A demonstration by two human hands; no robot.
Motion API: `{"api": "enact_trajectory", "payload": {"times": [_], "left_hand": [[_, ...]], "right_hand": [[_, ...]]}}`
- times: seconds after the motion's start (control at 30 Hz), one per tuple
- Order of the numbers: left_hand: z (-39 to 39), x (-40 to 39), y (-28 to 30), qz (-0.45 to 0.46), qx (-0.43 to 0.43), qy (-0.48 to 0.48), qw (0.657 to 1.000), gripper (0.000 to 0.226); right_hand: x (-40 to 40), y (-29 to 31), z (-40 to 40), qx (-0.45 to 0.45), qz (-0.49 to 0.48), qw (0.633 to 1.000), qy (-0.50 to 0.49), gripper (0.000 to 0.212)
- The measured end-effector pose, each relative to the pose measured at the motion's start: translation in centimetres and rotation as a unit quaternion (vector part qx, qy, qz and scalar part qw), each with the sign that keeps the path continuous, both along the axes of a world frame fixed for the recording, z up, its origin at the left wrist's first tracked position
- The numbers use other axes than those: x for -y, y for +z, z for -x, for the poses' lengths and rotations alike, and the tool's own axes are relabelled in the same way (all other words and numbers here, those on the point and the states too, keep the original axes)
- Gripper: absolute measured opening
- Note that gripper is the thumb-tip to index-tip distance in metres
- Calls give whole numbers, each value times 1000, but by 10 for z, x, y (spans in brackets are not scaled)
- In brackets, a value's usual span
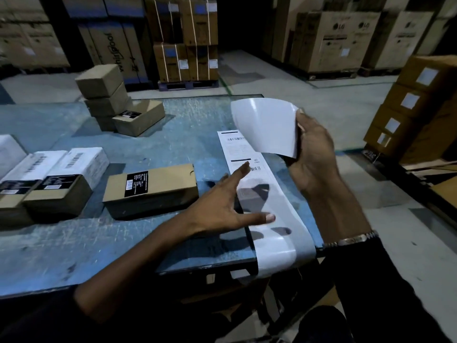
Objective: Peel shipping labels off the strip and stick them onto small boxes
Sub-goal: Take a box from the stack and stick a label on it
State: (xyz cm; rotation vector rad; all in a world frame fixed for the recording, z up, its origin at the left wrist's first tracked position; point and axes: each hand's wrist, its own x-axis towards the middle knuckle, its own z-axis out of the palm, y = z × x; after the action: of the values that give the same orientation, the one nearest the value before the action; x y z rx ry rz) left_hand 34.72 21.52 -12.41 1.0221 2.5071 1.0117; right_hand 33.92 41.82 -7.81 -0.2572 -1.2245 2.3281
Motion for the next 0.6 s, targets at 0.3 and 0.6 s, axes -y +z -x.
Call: {"api": "enact_trajectory", "payload": {"times": [0.3,0.6], "left_hand": [[32,81,53,-389,156,248,873,26],[97,128,68,-342,198,288,872,54]], "right_hand": [[69,21,69,-1,-146,981,124,18],[92,-21,105,35,-101,986,130,12]]}}
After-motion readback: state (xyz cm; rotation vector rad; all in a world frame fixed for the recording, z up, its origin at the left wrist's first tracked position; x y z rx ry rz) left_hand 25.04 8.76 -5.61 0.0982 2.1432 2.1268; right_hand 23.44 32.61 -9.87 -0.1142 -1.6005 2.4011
